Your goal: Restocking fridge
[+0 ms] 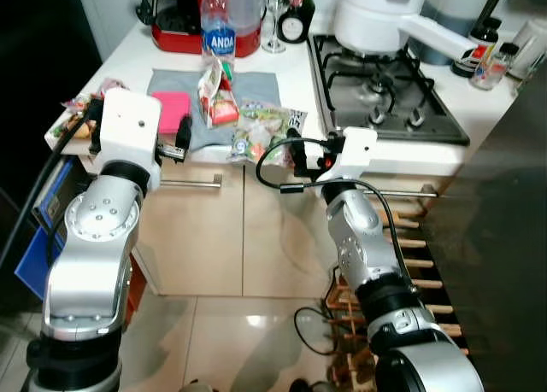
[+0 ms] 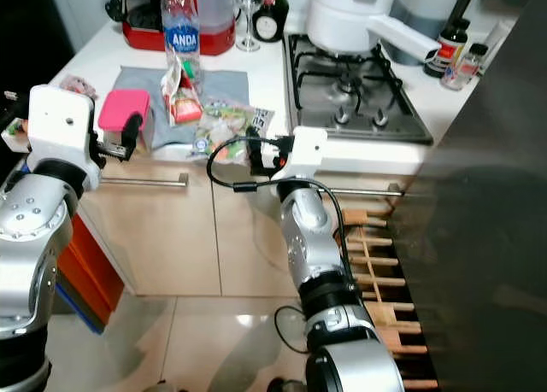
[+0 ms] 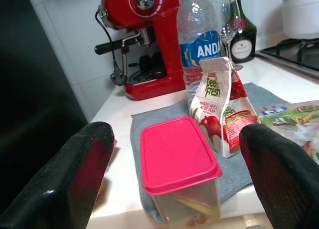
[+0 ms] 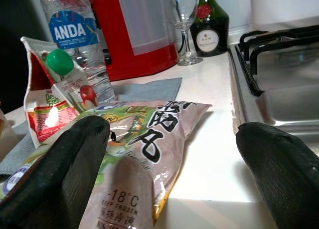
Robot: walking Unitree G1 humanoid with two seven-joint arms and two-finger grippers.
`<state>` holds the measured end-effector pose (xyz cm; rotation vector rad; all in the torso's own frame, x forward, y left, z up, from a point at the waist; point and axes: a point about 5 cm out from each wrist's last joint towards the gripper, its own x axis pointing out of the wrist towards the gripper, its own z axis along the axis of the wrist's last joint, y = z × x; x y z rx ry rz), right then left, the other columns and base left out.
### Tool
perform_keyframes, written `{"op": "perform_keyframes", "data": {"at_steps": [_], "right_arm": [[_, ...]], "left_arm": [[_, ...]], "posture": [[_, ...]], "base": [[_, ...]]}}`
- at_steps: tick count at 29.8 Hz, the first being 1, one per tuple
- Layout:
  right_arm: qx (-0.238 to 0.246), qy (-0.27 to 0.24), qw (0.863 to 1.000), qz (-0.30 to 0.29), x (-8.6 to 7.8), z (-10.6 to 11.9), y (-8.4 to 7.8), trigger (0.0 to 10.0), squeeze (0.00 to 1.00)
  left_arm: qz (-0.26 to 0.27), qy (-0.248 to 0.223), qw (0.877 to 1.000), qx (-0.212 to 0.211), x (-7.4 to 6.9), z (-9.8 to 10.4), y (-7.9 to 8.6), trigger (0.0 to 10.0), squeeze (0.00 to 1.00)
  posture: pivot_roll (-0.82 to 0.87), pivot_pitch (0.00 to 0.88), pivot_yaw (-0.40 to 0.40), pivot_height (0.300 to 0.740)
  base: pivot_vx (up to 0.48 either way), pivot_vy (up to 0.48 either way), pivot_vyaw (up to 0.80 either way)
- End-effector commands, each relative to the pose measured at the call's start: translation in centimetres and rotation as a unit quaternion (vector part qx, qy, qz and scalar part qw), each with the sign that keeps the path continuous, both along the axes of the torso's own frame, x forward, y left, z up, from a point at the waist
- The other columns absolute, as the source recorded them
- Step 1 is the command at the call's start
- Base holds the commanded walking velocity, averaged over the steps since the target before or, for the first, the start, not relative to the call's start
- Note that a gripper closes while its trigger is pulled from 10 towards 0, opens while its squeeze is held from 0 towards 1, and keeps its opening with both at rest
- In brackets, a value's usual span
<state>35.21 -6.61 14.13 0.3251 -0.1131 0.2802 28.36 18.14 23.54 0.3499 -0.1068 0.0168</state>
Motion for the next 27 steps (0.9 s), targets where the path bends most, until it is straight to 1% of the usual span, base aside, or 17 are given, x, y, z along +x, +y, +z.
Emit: {"op": "perform_keyframes", "data": {"at_steps": [1,2,4,5,6,8,10,12,14,15,16,17,20,22,23,24,27], "right_arm": [[0.022,0.011,1.000,0.010,-0.6,-0.5,1.6,10.0,0.00],[0.020,0.009,1.000,0.012,-0.5,-0.4,1.6,10.0,0.00],[0.019,0.007,1.000,0.013,-0.5,-0.4,1.6,10.0,0.00],[0.014,0.003,1.000,0.016,-0.3,-0.2,1.5,10.0,0.00],[0.014,0.003,1.000,0.016,-0.3,-0.2,1.5,10.0,0.00],[0.008,-0.002,1.000,0.016,0.0,0.1,1.3,10.0,0.00],[0.006,-0.005,1.000,0.016,0.1,0.3,1.2,10.0,0.00],[0.006,-0.006,1.000,0.016,0.1,0.4,1.2,10.0,0.00],[0.006,-0.006,1.000,0.015,0.1,0.4,1.2,10.0,0.00],[0.007,-0.006,1.000,0.015,0.1,0.3,1.2,10.0,0.00],[0.007,-0.006,1.000,0.015,0.0,0.3,1.3,10.0,0.00],[0.008,-0.007,1.000,0.015,-0.1,0.2,1.4,10.0,0.00],[0.009,-0.008,1.000,0.017,-0.2,0.2,1.6,10.0,0.00],[0.009,-0.008,1.000,0.018,-0.2,0.2,1.7,10.0,0.00],[0.009,-0.008,1.000,0.019,-0.2,0.3,1.7,10.0,0.00],[0.009,-0.009,1.000,0.020,-0.2,0.3,1.7,10.0,0.00],[0.008,-0.010,1.000,0.022,-0.2,0.4,1.7,10.0,0.00]], "left_arm": [[0.008,0.008,1.000,-0.011,0.2,-0.3,0.3,10.0,0.00],[0.014,0.013,1.000,-0.024,0.3,-0.7,0.4,10.0,0.00],[0.018,0.017,0.999,-0.033,0.3,-1.0,0.4,10.0,0.00],[0.015,0.024,0.997,-0.073,0.2,-1.6,0.3,10.0,1.00],[0.015,0.024,0.997,-0.073,0.2,-1.6,0.3,10.0,1.00],[0.017,0.034,0.996,-0.081,0.3,-2.3,-0.2,10.0,1.00],[0.009,0.032,0.996,-0.081,0.5,-2.3,-0.6,10.0,1.00],[0.003,0.030,0.996,-0.080,0.5,-2.2,-0.8,10.0,1.00],[-0.012,0.028,0.997,-0.065,0.7,-2.1,-1.1,10.0,1.00],[-0.013,0.030,0.998,-0.060,0.8,-2.2,-1.1,10.0,0.84],[-0.012,0.030,0.998,-0.056,1.0,-2.2,-1.1,10.0,0.02],[-0.007,0.031,0.998,-0.048,1.3,-2.4,-1.0,10.0,0.00],[0.000,0.034,0.998,-0.045,1.7,-2.6,-1.0,10.0,0.00],[0.016,0.029,0.998,-0.059,1.9,-2.8,-0.6,10.0,0.00],[0.027,0.028,0.997,-0.065,2.0,-2.9,-0.4,10.0,1.00],[0.034,0.030,0.996,-0.074,2.2,-3.0,-0.4,10.0,1.00],[0.028,0.028,0.996,-0.085,2.3,-2.9,-0.7,10.0,1.00]], "posture": [[0.16,0.000,-0.004,0.740],[0.15,0.000,-0.008,0.740],[0.15,0.000,-0.011,0.740],[0.14,0.000,-0.022,0.740],[0.14,0.000,-0.022,0.740],[0.13,0.000,-0.033,0.740],[0.12,0.000,-0.033,0.740],[0.12,0.000,-0.033,0.740],[0.12,0.000,-0.029,0.740],[0.12,0.000,-0.029,0.740],[0.11,0.000,-0.025,0.740],[0.11,0.000,-0.025,0.740],[0.10,0.000,-0.021,0.740],[0.10,0.000,-0.021,0.740],[0.09,0.000,-0.021,0.740],[0.09,0.000,-0.020,0.740],[0.08,0.000,-0.025,0.740]], "base": [[0.000,0.000,0.00],[0.000,0.000,0.00],[0.000,0.000,0.00],[0.000,0.000,0.00],[0.000,0.000,0.00],[0.000,0.000,0.00],[0.000,0.000,0.00],[0.000,0.000,0.00],[0.000,0.000,0.00],[0.000,0.000,0.00],[0.000,0.000,0.00],[0.000,0.000,0.00],[0.000,0.000,0.00],[0.000,0.000,0.00],[0.000,0.000,0.00],[0.000,0.000,0.00],[0.000,0.000,0.00]]}}
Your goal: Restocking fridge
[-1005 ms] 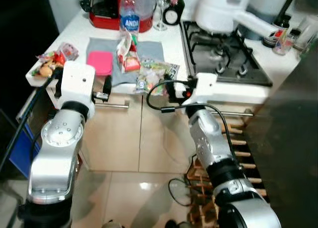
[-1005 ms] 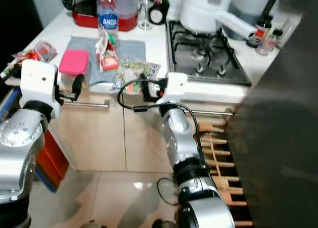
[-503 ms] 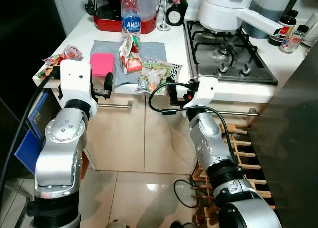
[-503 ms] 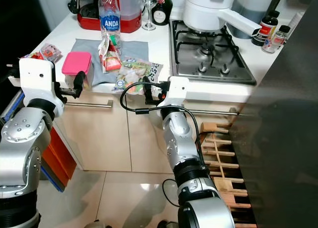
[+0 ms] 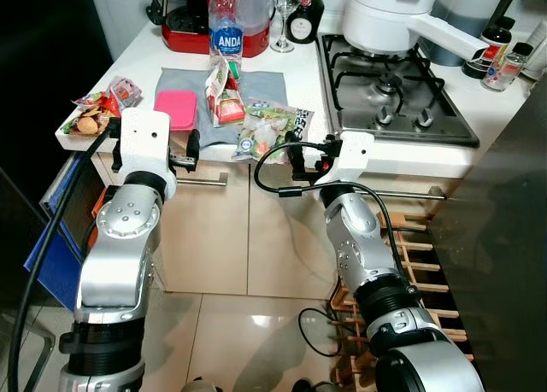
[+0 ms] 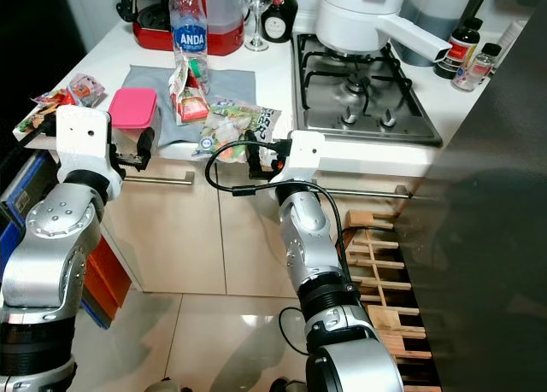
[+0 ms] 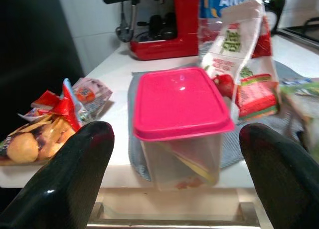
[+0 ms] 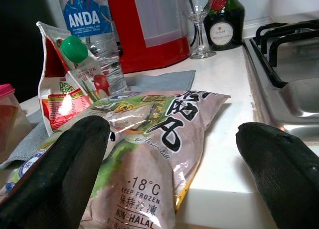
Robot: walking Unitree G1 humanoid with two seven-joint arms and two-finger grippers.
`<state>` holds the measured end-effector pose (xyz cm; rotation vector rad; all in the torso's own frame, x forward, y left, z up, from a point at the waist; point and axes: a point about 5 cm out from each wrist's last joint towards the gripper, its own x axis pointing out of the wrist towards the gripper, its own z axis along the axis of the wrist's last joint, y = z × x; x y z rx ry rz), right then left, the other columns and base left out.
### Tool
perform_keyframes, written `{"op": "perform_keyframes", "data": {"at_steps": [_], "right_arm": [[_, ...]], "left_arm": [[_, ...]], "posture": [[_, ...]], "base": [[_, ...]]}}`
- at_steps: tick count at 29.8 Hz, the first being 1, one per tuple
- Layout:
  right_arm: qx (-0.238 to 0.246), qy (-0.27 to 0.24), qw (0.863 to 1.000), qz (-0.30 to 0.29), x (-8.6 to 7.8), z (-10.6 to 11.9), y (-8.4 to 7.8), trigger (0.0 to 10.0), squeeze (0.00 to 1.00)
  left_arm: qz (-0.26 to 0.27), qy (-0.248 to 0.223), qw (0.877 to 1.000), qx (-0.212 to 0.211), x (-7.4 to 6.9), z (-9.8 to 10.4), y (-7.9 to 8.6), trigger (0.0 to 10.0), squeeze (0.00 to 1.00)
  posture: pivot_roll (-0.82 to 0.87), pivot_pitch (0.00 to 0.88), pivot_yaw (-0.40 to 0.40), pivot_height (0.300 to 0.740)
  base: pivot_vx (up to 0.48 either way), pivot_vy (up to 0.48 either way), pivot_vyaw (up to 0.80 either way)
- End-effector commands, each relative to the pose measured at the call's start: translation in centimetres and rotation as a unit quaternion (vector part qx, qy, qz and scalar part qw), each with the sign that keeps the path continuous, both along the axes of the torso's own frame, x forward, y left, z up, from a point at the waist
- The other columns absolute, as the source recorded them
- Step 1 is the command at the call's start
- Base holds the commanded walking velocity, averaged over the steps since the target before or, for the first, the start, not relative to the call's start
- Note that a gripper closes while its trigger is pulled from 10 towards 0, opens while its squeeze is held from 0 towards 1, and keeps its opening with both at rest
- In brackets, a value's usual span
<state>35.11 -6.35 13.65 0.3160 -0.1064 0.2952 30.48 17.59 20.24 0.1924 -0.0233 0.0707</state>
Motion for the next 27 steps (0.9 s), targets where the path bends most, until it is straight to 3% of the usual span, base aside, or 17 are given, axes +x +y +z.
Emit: {"op": "perform_keyframes", "data": {"at_steps": [1,2,3,10,16,23,27], "right_arm": [[0.013,-0.012,1.000,0.015,-0.1,0.9,1.5,10.0,0.00],[0.012,-0.012,1.000,0.016,-0.1,0.9,1.5,10.0,0.00],[0.011,-0.014,1.000,0.018,-0.1,1.0,1.5,10.0,0.00],[0.006,-0.018,0.999,0.026,-0.1,1.2,1.8,10.0,0.00],[0.004,-0.019,0.999,0.030,-0.2,1.1,2.0,10.0,0.00],[0.006,-0.035,0.997,0.063,-0.6,1.7,2.3,10.0,0.00],[-0.006,-0.055,0.995,0.086,-1.7,2.4,1.3,10.0,0.00]], "left_arm": [[-0.006,-0.010,1.000,-0.010,0.3,0.4,-0.4,10.0,1.00],[-0.009,-0.011,1.000,-0.013,0.3,0.4,-0.6,10.0,1.00],[-0.015,-0.013,1.000,-0.019,0.5,0.5,-0.9,10.0,0.00],[-0.033,-0.021,0.998,-0.042,1.6,0.5,-1.9,10.0,0.00],[-0.009,-0.023,0.999,-0.023,1.9,0.1,-1.6,10.0,0.00],[0.013,-0.032,0.999,-0.012,2.0,0.3,-1.1,10.0,0.00],[0.012,-0.040,0.999,-0.015,1.5,0.6,-1.4,10.0,0.00]], "posture": [[0.08,0.000,-0.026,0.740],[0.08,0.000,-0.028,0.740],[0.08,0.000,-0.029,0.740],[0.06,0.000,-0.029,0.740],[0.06,0.000,-0.032,0.740],[0.06,0.000,-0.036,0.740],[0.05,0.000,-0.041,0.740]], "base": [[0.000,0.000,0.00],[0.000,0.000,0.00],[0.000,0.000,0.00],[0.000,0.000,0.00],[0.000,0.000,0.00],[0.000,0.000,0.00],[0.000,0.000,0.00]]}}
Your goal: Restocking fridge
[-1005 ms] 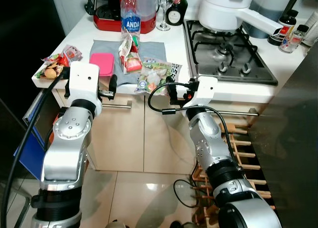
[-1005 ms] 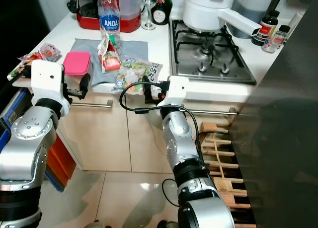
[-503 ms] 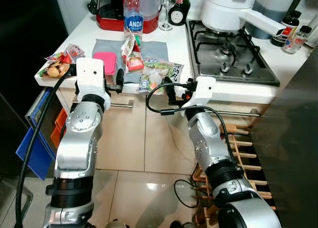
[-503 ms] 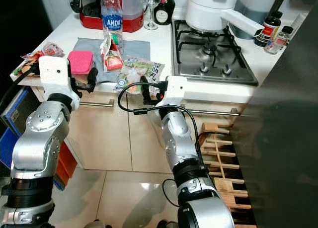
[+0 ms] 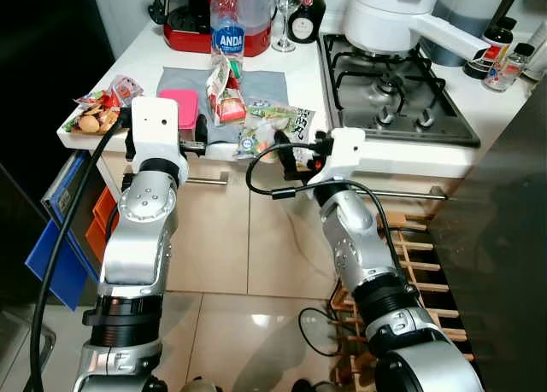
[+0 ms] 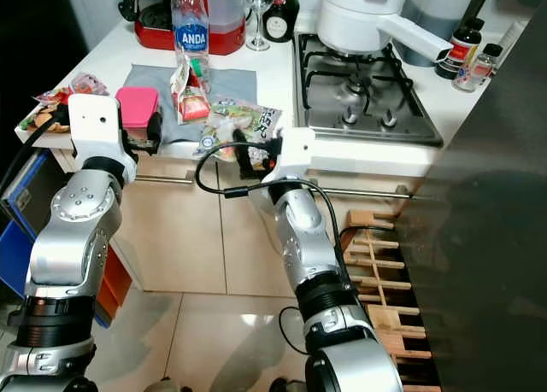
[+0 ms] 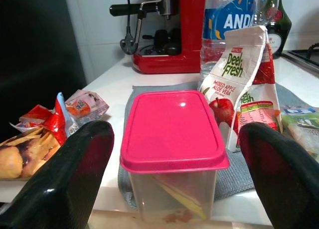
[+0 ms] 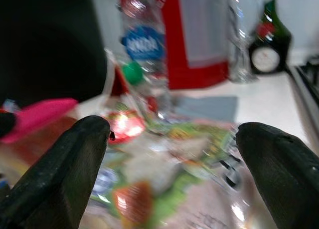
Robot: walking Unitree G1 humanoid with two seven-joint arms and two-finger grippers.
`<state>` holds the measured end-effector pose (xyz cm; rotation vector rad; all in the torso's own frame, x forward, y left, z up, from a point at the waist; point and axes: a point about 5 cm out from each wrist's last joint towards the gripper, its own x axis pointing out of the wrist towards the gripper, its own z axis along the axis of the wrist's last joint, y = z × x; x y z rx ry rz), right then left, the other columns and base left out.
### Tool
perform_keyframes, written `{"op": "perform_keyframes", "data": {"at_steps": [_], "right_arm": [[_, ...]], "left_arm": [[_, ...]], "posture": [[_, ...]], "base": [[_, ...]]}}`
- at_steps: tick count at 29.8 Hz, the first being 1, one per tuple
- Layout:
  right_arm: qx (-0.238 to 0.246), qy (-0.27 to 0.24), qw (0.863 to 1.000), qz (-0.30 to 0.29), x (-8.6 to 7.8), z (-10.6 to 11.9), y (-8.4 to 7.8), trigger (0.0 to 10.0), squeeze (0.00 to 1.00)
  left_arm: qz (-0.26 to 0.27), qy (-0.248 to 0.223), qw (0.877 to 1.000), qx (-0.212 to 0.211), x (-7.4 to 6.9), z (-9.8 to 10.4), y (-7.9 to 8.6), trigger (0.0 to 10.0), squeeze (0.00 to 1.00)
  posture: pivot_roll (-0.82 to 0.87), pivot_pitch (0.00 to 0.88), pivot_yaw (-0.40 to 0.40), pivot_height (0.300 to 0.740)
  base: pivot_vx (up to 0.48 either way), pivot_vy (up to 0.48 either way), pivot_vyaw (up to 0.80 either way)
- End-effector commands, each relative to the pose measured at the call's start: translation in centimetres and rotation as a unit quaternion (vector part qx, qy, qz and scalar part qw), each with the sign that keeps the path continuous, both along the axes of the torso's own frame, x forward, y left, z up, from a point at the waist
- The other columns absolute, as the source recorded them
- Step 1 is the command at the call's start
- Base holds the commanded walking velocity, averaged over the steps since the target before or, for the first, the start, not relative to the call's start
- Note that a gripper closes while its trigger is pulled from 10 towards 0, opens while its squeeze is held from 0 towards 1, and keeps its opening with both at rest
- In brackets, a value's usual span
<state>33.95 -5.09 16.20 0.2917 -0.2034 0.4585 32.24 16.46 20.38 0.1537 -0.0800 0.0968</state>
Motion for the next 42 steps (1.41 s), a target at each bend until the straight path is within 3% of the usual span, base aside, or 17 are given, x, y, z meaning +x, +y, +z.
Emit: {"op": "perform_keyframes", "data": {"at_steps": [1,11,16,30,42], "right_arm": [[0.000,0.007,1.000,0.014,-0.5,-0.2,0.1,10.0,0.00],[-0.014,-0.001,0.991,0.133,-3.1,0.4,0.3,10.0,0.00],[-0.021,0.006,0.986,0.165,-3.8,0.5,0.5,10.0,0.00],[-0.018,0.021,0.977,0.211,-4.8,0.6,1.4,10.0,0.00],[-0.015,0.027,0.977,0.211,-4.9,0.6,1.5,10.0,0.00]], "left_arm": [[0.002,-0.010,1.000,0.003,-0.3,0.5,-0.2,10.0,0.00],[0.008,0.017,1.000,-0.022,-0.1,-0.9,-0.5,10.0,0.00],[0.005,0.023,0.999,-0.023,0.1,-1.3,-0.7,10.0,0.00],[0.021,0.033,0.999,-0.017,0.6,-2.5,-0.2,10.0,0.00],[0.010,0.048,0.999,-0.008,3.1,-3.8,0.3,10.0,0.00]], "posture": [[0.05,0.000,-0.041,0.740],[0.02,0.000,-0.039,0.740],[0.02,0.000,-0.037,0.740],[0.02,0.000,-0.032,0.740],[0.00,0.000,-0.024,0.740]], "base": [[0.000,0.000,0.00],[0.000,0.000,0.00],[0.000,0.000,0.00],[0.000,0.000,0.00],[0.000,0.000,0.00]]}}
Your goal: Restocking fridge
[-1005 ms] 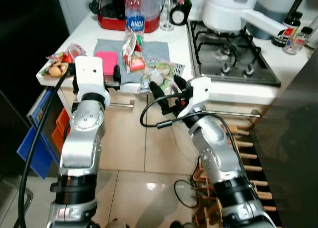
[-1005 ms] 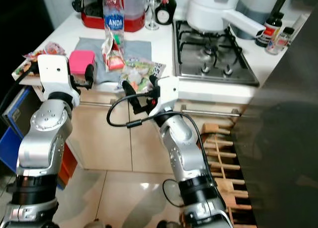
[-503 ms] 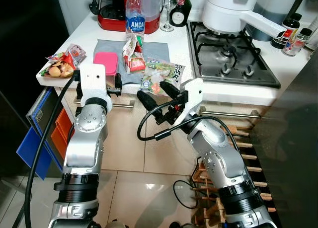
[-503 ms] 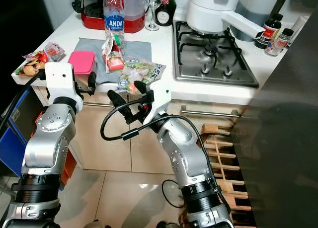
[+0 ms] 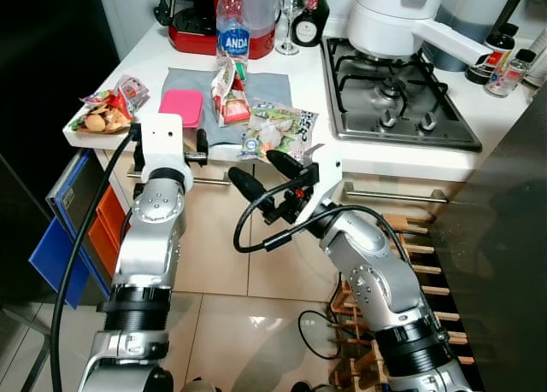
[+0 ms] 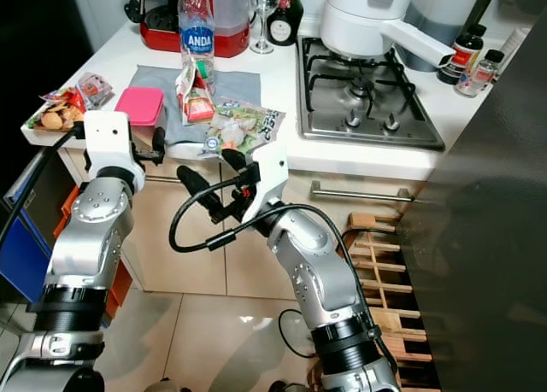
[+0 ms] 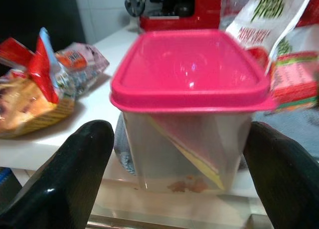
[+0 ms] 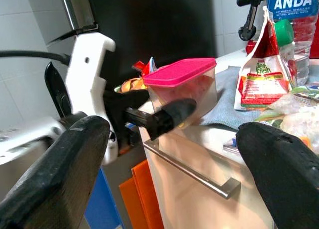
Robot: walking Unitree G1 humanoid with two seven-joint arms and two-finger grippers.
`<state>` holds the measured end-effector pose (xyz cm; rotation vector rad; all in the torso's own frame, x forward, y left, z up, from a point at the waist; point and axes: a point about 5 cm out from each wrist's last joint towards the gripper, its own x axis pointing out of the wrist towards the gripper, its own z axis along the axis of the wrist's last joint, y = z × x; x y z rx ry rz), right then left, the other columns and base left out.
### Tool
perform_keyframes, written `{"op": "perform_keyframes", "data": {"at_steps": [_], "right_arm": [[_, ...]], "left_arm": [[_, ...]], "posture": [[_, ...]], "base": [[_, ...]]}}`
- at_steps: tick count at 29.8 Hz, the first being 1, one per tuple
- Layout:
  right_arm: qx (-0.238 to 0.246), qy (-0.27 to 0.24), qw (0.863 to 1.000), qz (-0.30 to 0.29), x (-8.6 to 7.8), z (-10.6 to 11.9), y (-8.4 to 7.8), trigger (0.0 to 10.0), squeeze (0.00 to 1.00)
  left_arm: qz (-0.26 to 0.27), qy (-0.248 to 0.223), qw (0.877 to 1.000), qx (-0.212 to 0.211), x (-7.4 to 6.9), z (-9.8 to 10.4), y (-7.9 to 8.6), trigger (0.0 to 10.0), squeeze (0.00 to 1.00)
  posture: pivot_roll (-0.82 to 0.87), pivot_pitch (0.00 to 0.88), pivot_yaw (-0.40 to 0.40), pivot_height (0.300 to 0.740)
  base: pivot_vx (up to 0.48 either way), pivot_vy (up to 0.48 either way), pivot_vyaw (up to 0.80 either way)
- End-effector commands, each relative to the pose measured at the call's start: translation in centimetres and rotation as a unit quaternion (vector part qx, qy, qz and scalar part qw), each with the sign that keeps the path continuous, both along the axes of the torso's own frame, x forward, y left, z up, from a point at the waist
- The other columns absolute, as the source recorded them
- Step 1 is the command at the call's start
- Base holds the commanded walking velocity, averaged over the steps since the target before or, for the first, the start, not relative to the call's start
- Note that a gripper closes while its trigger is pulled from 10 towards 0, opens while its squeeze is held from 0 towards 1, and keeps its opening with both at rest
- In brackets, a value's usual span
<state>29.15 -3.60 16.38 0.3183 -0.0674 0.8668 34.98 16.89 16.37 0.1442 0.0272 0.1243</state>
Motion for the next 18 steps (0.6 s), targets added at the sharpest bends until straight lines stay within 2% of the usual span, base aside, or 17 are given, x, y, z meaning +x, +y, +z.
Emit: {"op": "perform_keyframes", "data": {"at_steps": [1,4,7,8,9,18], "right_arm": [[0.002,-0.005,1.000,0.002,-0.1,0.4,0.0,10.0,0.00],[0.002,-0.005,1.000,0.002,-0.1,0.4,0.0,10.0,0.00],[0.002,-0.004,1.000,0.002,-0.1,0.4,0.0,10.0,0.00],[0.002,-0.004,1.000,0.002,-0.1,0.4,0.0,10.0,0.00],[0.002,-0.003,1.000,0.002,-0.1,0.4,0.0,10.0,0.00],[-0.001,-0.001,1.000,-0.003,0.2,0.3,-0.2,10.0,0.00]], "left_arm": [[-0.008,-0.004,1.000,0.000,0.4,0.2,-0.1,10.0,0.00],[-0.009,0.012,1.000,-0.003,1.5,-0.4,0.3,10.0,0.00],[-0.015,0.016,1.000,-0.007,1.9,-0.6,0.3,10.0,0.00],[-0.012,0.020,1.000,-0.012,2.0,-0.8,0.4,3.0,0.00],[-0.015,0.019,1.000,-0.013,2.2,-0.8,0.5,0.0,0.00],[-0.037,-0.025,0.999,-0.013,3.3,0.7,0.6,0.0,0.00]], "posture": [[0.00,0.000,-0.024,0.740],[0.00,0.000,-0.024,0.740],[0.00,0.000,-0.024,0.740],[0.00,0.000,-0.025,0.740],[-0.01,0.000,-0.025,0.740],[-0.01,0.000,-0.029,0.740]], "base": [[0.000,0.000,0.00],[0.000,0.000,0.00],[0.000,0.000,0.00],[0.000,0.000,0.00],[0.000,0.000,0.00],[0.000,0.000,0.00]]}}
